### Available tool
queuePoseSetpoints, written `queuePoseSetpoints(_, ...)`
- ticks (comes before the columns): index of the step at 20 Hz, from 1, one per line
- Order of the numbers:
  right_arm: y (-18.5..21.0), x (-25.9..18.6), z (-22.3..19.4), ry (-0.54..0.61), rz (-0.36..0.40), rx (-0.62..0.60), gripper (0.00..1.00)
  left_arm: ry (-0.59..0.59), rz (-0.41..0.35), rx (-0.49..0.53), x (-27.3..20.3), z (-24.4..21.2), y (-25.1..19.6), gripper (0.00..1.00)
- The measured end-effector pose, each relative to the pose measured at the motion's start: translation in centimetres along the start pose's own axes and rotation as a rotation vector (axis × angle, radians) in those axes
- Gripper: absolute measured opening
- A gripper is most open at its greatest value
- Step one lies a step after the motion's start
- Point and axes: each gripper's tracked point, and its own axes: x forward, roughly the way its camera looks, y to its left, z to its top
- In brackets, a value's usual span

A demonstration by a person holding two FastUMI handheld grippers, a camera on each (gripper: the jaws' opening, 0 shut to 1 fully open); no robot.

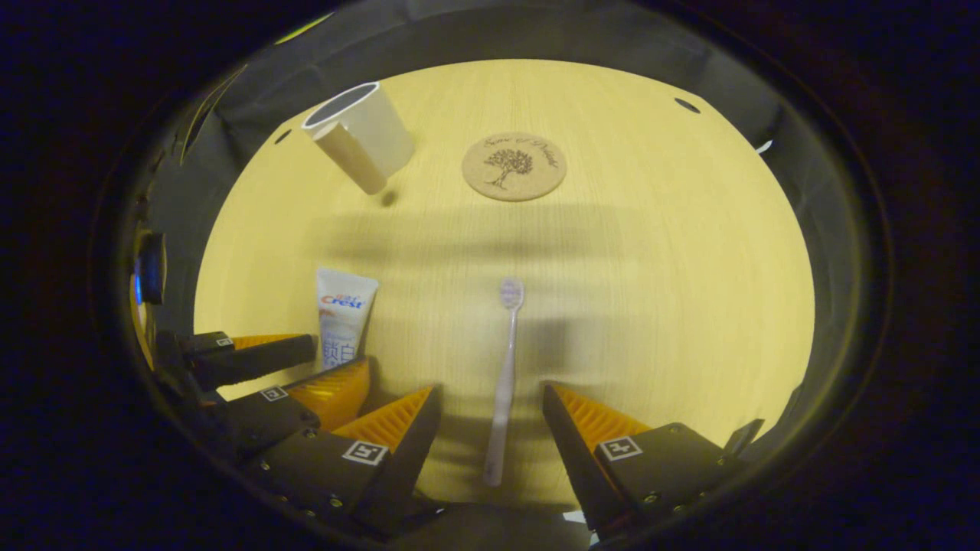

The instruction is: Put the toothbrush and toothpaste on the desktop into the cup, then pick up the cup and place it on the coaster on the desktop.

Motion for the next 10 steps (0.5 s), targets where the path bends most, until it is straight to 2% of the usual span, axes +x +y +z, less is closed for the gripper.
queuePoseSetpoints(1,-0.2,0.2,-0.3,0.014,-0.009,0.0,0.86,-0.001,0.005,0.011,0.1,0.3,0.1,0.84)
queuePoseSetpoints(2,-0.6,0.3,-0.3,0.023,-0.029,0.0,0.79,0.003,0.019,0.022,0.1,0.3,0.2,0.8)
queuePoseSetpoints(3,-0.6,0.5,0.0,0.011,-0.024,-0.004,0.68,0.007,0.023,0.032,0.1,0.2,0.3,0.75)
queuePoseSetpoints(4,-0.9,0.5,0.1,0.013,-0.036,-0.006,0.67,0.007,0.027,0.036,0.1,0.1,0.2,0.7)
queuePoseSetpoints(6,-1.1,0.4,0.1,0.015,-0.037,-0.008,0.55,0.01,0.038,0.062,0.3,0.1,0.4,0.61)
queuePoseSetpoints(8,-1.7,0.7,0.1,0.01,-0.06,0.005,0.54,0.005,0.037,0.071,0.3,0.2,0.2,0.56)
queuePoseSetpoints(9,-1.5,0.6,0.2,0.016,-0.047,0.012,0.31,0.004,0.036,0.081,0.3,0.1,0.2,0.52)
queuePoseSetpoints(10,-1.6,0.4,0.1,0.019,-0.04,0.008,0.3,0.004,0.034,0.089,0.2,0.2,0.3,0.51)
